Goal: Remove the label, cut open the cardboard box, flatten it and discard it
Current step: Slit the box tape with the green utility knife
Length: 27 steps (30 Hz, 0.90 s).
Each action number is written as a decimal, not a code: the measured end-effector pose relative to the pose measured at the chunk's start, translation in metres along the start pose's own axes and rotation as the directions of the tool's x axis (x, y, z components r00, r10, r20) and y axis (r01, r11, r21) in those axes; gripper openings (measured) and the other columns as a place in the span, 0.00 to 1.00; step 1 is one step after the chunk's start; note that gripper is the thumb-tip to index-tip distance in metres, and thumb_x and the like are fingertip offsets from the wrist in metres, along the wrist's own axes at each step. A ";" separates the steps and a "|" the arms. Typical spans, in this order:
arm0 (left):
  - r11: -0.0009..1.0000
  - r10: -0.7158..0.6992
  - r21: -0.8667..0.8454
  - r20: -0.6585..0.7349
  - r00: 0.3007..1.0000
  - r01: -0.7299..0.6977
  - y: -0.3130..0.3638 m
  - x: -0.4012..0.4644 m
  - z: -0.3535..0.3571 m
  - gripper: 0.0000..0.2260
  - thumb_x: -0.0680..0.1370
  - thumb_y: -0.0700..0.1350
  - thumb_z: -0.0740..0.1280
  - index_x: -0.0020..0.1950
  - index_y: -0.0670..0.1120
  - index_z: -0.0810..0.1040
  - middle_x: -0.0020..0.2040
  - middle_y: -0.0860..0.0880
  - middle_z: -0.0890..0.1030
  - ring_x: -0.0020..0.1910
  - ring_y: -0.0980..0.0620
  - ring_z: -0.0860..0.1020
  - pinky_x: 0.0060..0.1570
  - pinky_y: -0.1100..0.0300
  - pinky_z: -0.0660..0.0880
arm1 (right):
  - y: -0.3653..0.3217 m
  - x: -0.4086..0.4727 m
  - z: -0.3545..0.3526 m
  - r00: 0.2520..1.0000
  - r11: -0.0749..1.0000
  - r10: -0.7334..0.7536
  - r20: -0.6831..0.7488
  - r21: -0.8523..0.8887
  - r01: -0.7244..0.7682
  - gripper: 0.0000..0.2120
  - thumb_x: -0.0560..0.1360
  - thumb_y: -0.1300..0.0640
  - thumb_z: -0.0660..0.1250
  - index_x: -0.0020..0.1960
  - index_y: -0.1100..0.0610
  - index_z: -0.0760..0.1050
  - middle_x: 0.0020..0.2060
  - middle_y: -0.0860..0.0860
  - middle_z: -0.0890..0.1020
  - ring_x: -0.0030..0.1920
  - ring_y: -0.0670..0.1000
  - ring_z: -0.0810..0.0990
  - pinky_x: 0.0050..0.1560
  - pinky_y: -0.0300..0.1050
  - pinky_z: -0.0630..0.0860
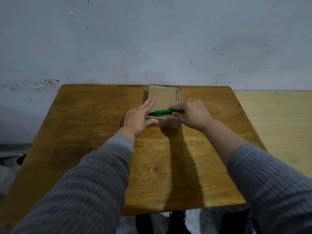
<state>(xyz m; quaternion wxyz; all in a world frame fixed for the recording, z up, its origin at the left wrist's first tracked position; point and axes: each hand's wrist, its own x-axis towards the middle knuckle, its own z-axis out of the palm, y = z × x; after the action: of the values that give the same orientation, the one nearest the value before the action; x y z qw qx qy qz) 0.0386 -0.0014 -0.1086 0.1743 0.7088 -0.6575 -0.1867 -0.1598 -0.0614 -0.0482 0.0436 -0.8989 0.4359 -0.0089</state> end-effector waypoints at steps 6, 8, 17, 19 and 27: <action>0.997 0.005 0.080 0.005 1.000 -0.005 -0.001 0.001 0.001 0.36 0.76 0.59 0.66 0.79 0.53 0.52 0.79 0.57 0.52 0.76 0.52 0.59 0.75 0.46 0.51 | -0.012 0.000 -0.003 0.994 0.988 -0.098 -0.043 -0.123 0.092 0.17 0.80 0.48 0.56 0.69 0.43 0.68 0.57 0.48 0.81 0.57 0.53 0.74 0.51 0.48 0.63; 0.993 0.011 0.118 0.018 1.000 -0.013 0.000 0.001 0.001 0.36 0.76 0.59 0.64 0.79 0.52 0.51 0.79 0.57 0.50 0.77 0.53 0.54 0.75 0.45 0.49 | -0.011 -0.003 -0.004 0.991 0.981 -0.126 -0.050 -0.152 0.117 0.18 0.80 0.49 0.55 0.69 0.44 0.68 0.56 0.48 0.82 0.56 0.53 0.73 0.48 0.48 0.61; 0.965 0.023 0.262 0.037 0.999 -0.032 0.003 0.002 -0.002 0.36 0.77 0.62 0.60 0.79 0.50 0.48 0.79 0.54 0.49 0.78 0.54 0.48 0.76 0.47 0.44 | -0.006 -0.014 0.009 0.989 0.983 -0.127 -0.076 -0.145 0.115 0.17 0.81 0.51 0.55 0.69 0.46 0.68 0.56 0.50 0.81 0.56 0.54 0.73 0.48 0.50 0.63; 0.962 0.030 0.271 0.049 0.998 -0.043 0.003 0.003 -0.003 0.36 0.77 0.62 0.60 0.79 0.50 0.48 0.79 0.54 0.49 0.78 0.54 0.48 0.76 0.47 0.44 | 0.001 -0.018 0.013 0.990 0.985 -0.114 -0.080 -0.136 0.102 0.17 0.81 0.51 0.55 0.69 0.46 0.68 0.56 0.49 0.81 0.55 0.54 0.72 0.47 0.49 0.61; 0.947 0.019 0.318 0.063 0.998 -0.038 0.005 0.002 -0.003 0.36 0.78 0.62 0.58 0.79 0.50 0.47 0.79 0.54 0.48 0.78 0.55 0.48 0.76 0.47 0.45 | 0.018 -0.032 0.016 0.989 0.987 -0.106 -0.107 -0.130 0.092 0.18 0.79 0.52 0.61 0.68 0.47 0.69 0.56 0.49 0.81 0.52 0.54 0.73 0.47 0.49 0.62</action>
<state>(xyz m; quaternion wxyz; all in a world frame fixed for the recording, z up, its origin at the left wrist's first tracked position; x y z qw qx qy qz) 0.0354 -0.0035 -0.1036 0.0408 0.7122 -0.6942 -0.0962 -0.1929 -0.0463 -0.0646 -0.0381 -0.9184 0.3922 -0.0347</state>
